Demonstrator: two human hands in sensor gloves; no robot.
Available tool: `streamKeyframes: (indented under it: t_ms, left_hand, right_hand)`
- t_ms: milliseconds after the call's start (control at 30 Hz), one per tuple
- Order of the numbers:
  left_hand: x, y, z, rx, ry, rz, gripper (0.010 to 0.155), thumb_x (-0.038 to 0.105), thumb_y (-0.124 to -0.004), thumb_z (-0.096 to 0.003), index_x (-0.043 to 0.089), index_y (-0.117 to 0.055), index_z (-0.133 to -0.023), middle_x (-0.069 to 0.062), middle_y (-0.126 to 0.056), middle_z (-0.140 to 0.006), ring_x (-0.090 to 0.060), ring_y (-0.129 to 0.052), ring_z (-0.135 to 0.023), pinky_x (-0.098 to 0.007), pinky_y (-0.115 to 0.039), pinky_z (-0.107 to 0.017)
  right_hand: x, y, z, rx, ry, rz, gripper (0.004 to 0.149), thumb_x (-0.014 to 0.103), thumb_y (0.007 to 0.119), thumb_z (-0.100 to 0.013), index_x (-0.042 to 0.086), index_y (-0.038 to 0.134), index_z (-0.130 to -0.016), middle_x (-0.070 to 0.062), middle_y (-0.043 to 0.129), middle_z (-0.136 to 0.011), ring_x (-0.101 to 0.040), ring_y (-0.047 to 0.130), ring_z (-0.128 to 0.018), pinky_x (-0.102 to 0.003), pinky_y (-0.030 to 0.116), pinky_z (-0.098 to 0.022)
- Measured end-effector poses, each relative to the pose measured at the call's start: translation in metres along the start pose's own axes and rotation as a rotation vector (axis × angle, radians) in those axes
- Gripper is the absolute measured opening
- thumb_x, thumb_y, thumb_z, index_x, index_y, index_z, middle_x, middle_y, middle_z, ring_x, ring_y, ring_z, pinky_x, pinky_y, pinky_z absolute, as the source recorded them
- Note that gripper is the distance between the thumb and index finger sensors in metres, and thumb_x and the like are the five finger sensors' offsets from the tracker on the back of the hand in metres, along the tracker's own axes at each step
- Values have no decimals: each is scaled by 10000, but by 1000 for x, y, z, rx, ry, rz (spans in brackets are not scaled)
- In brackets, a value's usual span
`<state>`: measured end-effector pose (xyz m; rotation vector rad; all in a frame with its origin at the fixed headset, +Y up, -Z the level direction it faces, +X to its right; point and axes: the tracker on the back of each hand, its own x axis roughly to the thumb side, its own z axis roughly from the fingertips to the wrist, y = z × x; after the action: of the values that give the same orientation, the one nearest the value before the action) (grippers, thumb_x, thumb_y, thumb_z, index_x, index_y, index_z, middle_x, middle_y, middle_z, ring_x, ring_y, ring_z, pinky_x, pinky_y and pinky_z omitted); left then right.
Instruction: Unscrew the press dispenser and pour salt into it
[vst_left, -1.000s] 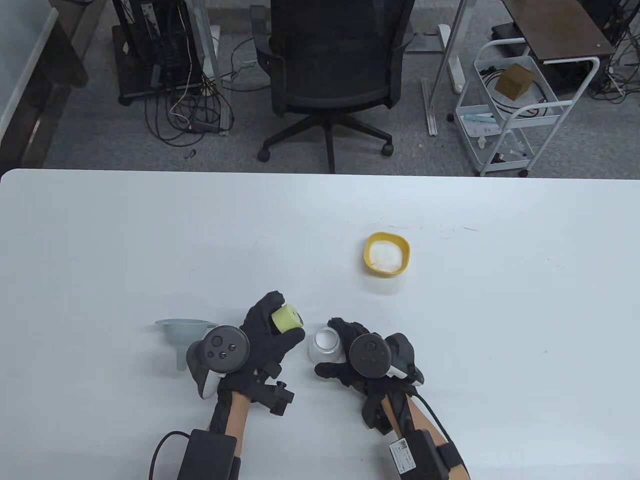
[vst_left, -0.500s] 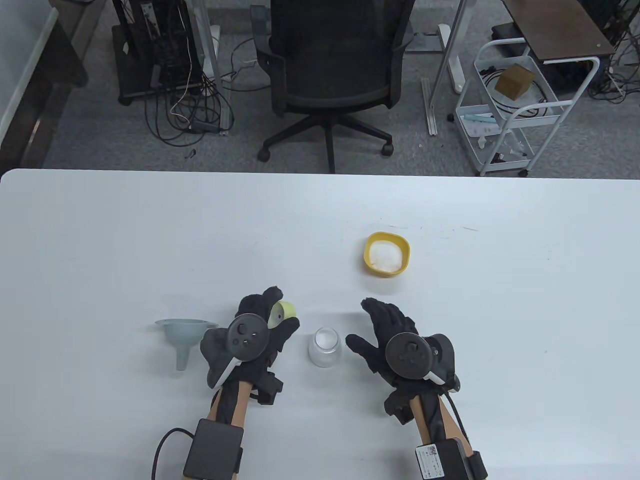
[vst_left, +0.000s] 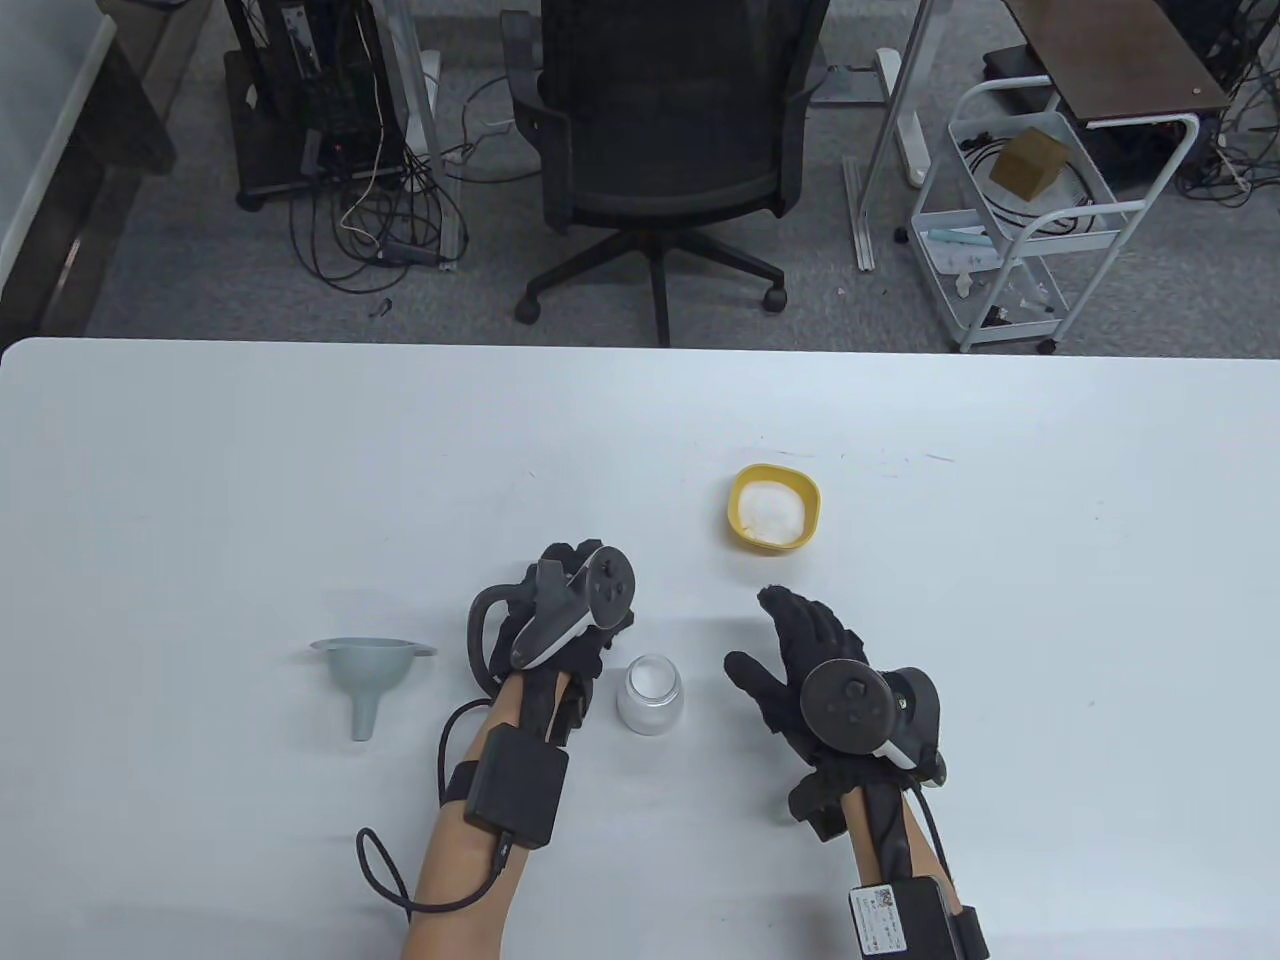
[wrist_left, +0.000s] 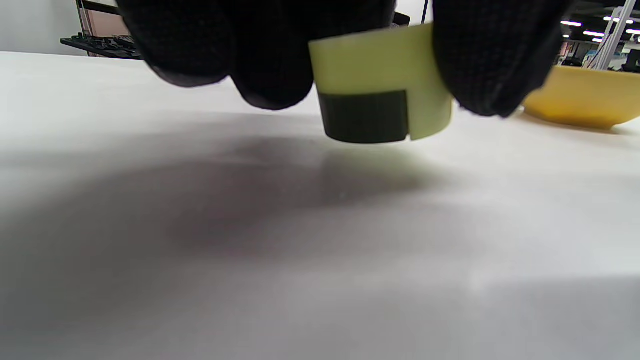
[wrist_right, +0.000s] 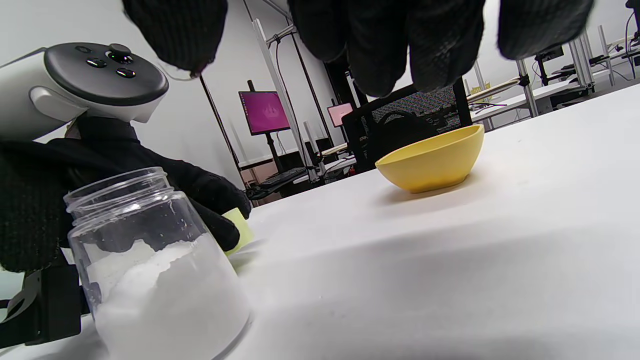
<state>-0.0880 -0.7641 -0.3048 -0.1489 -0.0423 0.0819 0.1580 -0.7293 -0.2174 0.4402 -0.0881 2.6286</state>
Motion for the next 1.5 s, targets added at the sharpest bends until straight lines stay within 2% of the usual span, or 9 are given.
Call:
streamKeyframes:
  t_ms: [367, 500, 633, 800, 1067, 1233, 1367, 1500]
  left_hand:
    - [3, -9, -6, -5, 8, -77, 867, 587, -881, -427, 161, -629, -1138, -158, -748, -1062, -288, -948, -815, -545, -821, -631]
    - [5, -5, 1, -5, -31, -89, 964, 607, -832, -437, 108, -510, -1197, -229, -652, -1155, -385, -877, -940, -623, -763, -662]
    - [0, 12, 25, 80, -109, -19, 953, 598, -794, -473, 77, -480, -1207, -281, -610, -1177, -471, -806, -991, -665, -720, -669]
    - [-16, 22, 61, 138, -171, 41, 967, 597, -780, -488, 59, -448, -1220, -340, -543, -1200, -527, -751, -1017, -689, -693, -673]
    - [-43, 19, 111, 175, -172, 172, 951, 596, -777, -496, 53, -472, -1215, -365, -542, -1196, -564, -730, -1015, -699, -688, -666]
    - [-54, 9, 126, 165, -175, 219, 940, 599, -774, -497, 60, -486, -1212, -360, -549, -1195, -559, -736, -1014, -695, -692, -665]
    - [-61, 5, 130, 169, -161, 229, 937, 598, -771, -499, 55, -488, -1208, -366, -549, -1189, -559, -739, -1008, -690, -696, -662]
    - [-69, 4, 134, 177, -145, 261, 930, 594, -772, -500, 53, -495, -1204, -369, -547, -1187, -559, -739, -1005, -689, -696, -659]
  right_hand:
    - [1, 0, 0, 2, -5, 7, 788, 474, 656, -622, -68, 445, -1155, -369, 602, -1100, -633, 605, -946, -781, 528, -615]
    - [0, 0, 0, 0, -1, 2, 785, 474, 654, -623, -67, 447, -1154, -369, 605, -1099, -632, 606, -945, -781, 530, -615]
    - [1, 1, -1, 7, 1, 19, 784, 472, 655, -623, -69, 449, -1153, -371, 605, -1098, -636, 606, -943, -781, 530, -613]
    - [4, 2, -1, 13, -5, 42, 781, 471, 655, -624, -67, 453, -1153, -371, 608, -1097, -634, 606, -945, -781, 530, -615]
    - [-1, 8, -4, 38, 44, 83, 753, 462, 652, -631, -79, 497, -1132, -359, 675, -1051, -595, 706, -897, -745, 591, -614]
    - [-8, 8, -6, 43, 90, 80, 721, 433, 653, -644, -86, 510, -1124, -354, 704, -1026, -568, 763, -855, -703, 654, -606]
    - [-17, 9, -11, 60, 155, 18, 695, 406, 650, -659, -99, 518, -1117, -341, 746, -985, -503, 855, -768, -626, 753, -566]
    - [-32, 13, -22, 108, 283, -40, 714, 388, 633, -678, -149, 476, -1121, -348, 764, -952, -447, 909, -690, -572, 804, -523]
